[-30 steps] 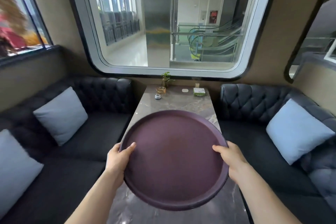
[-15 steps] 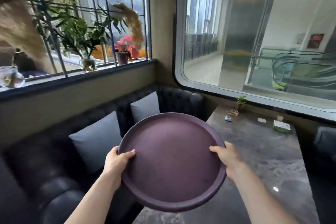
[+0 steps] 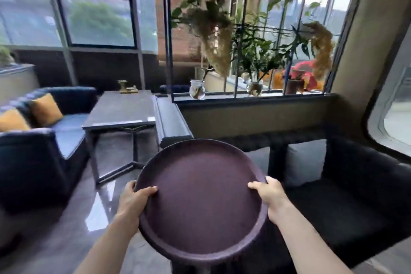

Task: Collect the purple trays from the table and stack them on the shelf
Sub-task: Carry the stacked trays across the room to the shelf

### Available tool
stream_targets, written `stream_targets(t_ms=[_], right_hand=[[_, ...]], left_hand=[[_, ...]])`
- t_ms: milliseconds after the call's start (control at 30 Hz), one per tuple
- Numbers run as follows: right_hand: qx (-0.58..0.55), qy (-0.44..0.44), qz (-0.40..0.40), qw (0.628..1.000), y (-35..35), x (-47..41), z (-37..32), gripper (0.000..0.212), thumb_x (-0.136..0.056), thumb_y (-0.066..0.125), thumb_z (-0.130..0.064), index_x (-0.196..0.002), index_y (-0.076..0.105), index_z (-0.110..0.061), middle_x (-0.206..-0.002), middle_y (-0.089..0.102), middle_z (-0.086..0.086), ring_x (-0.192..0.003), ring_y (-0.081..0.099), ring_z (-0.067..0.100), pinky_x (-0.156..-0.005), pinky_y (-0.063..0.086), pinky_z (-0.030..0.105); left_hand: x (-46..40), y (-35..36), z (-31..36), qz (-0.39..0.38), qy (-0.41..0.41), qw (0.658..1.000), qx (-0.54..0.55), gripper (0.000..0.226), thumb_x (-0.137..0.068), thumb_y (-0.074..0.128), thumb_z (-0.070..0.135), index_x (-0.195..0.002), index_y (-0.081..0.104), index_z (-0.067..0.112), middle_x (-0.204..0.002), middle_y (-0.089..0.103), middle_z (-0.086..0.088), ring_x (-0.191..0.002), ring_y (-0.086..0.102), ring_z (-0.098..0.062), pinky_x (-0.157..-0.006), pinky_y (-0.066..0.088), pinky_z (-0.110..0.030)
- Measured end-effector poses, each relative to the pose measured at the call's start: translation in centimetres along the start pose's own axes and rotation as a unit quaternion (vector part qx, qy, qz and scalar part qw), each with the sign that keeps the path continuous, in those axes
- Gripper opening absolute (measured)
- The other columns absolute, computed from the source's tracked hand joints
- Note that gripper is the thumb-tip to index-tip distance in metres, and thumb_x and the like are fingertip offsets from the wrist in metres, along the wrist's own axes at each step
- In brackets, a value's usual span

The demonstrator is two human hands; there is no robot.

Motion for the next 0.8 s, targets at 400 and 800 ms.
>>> stream_targets(t_ms=[400,800], right_hand=[[0.08,-0.021,-0.327,0.942,37.0,9.5,0.7,0.012,-0.086,0.064,0.008,-0.093,0.07,0.001,-0.078,0.066,0.018,-0.071,0.061,0.028,-0.067,0.05,0.037],[0.164,-0.037,-0.608,0.776,53.8,32.5,3.5,0.015,-0.08,0.069,0.0,-0.095,0.072,-0.001,-0.082,0.072,0.021,-0.074,0.066,0.033,-0.077,0.06,0.054]], left_hand=[[7.1,-33.6,-1.3,0.333,0.001,0.94,0.075,0.032,-0.077,0.076,0.002,-0.105,0.062,0.006,-0.1,0.072,-0.021,-0.087,0.069,-0.037,-0.079,0.059,-0.048],[33.2,-46.4,-4.1,0.643,0.012,0.757,0.111,0.054,-0.077,0.077,0.006,-0.126,0.056,0.008,-0.104,0.069,-0.014,-0.081,0.067,-0.028,-0.069,0.054,-0.035]])
Point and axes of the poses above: each hand's wrist, its own x-axis away from the middle knuckle, its own y-axis out of the palm, z = x × y, the point moved 7 cm from there along -x, towards the middle knuckle
